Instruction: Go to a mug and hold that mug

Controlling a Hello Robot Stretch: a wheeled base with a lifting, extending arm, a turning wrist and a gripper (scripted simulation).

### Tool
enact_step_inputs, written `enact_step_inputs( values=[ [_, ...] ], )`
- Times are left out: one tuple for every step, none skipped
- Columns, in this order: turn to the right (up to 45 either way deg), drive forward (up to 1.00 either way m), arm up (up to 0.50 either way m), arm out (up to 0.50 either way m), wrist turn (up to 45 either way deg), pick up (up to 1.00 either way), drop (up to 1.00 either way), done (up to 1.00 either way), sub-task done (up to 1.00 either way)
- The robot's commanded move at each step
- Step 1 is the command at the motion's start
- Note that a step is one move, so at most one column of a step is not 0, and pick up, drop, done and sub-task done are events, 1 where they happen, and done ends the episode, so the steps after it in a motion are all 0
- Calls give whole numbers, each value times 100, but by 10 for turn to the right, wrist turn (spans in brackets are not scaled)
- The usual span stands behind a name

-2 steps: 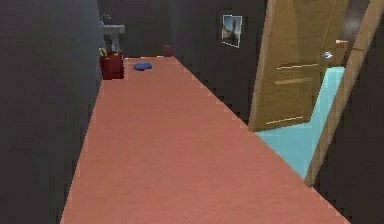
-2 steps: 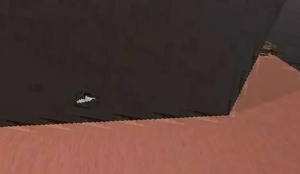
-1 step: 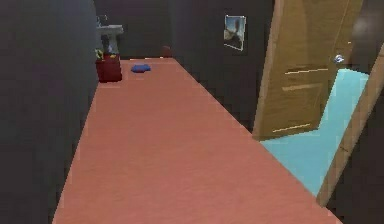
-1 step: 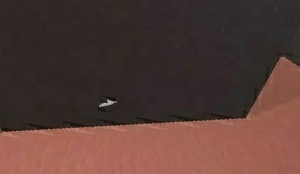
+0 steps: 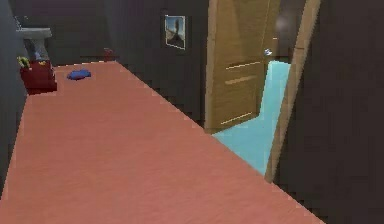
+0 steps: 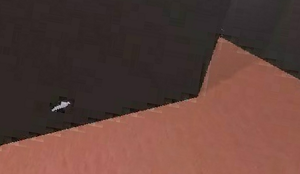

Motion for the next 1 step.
enact_step_inputs(
  values=[
    [0,100,0,0,0,0,0,0,0]
  ],
)
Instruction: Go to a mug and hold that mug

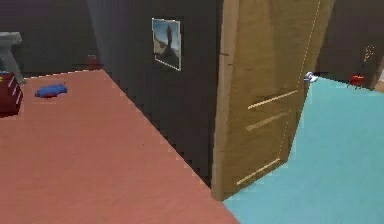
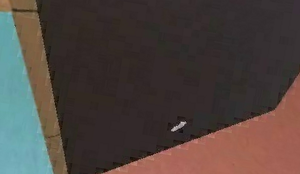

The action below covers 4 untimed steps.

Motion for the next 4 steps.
enact_step_inputs(
  values=[
    [0,60,0,0,0,0,0,0,0],
    [450,0,0,0,0,0,0,0,0],
    [120,0,0,0,0,0,0,0,0],
    [0,100,0,0,0,0,0,0,0]
  ],
)
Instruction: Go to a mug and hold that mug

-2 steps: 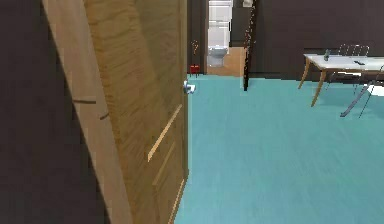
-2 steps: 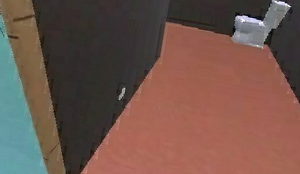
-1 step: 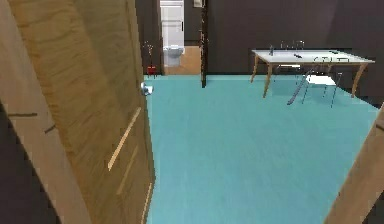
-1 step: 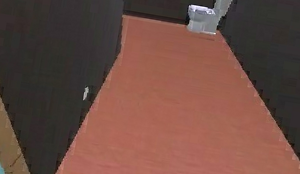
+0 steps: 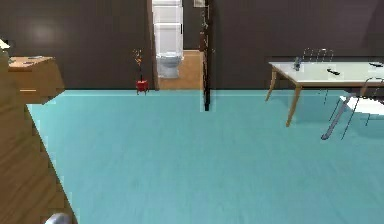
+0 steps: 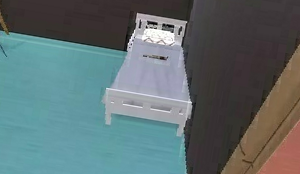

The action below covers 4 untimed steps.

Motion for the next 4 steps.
enact_step_inputs(
  values=[
    [0,35,0,0,0,0,0,0,0],
    [-30,0,0,0,0,0,0,0,0],
    [0,100,0,0,0,0,0,0,0],
    [0,100,0,0,0,0,0,0,0]
  ],
)
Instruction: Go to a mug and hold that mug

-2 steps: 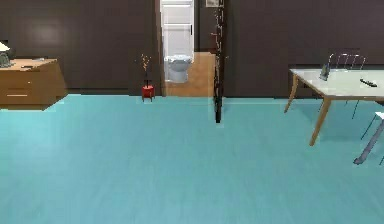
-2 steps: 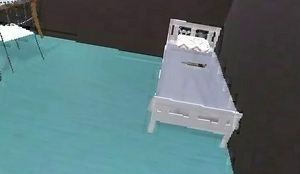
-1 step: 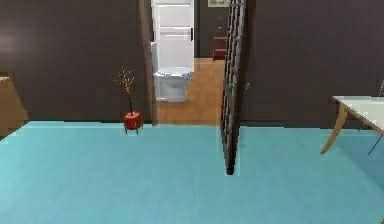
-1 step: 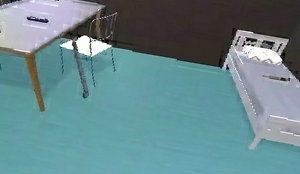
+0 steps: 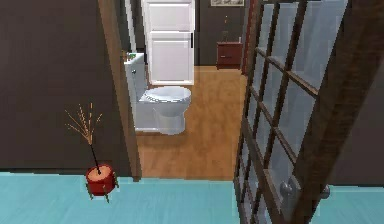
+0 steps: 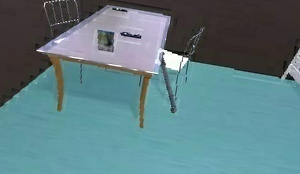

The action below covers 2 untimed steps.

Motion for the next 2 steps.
enact_step_inputs(
  values=[
    [-60,0,0,0,0,0,0,0,0],
    [0,35,0,0,0,0,0,0,0]
  ],
)
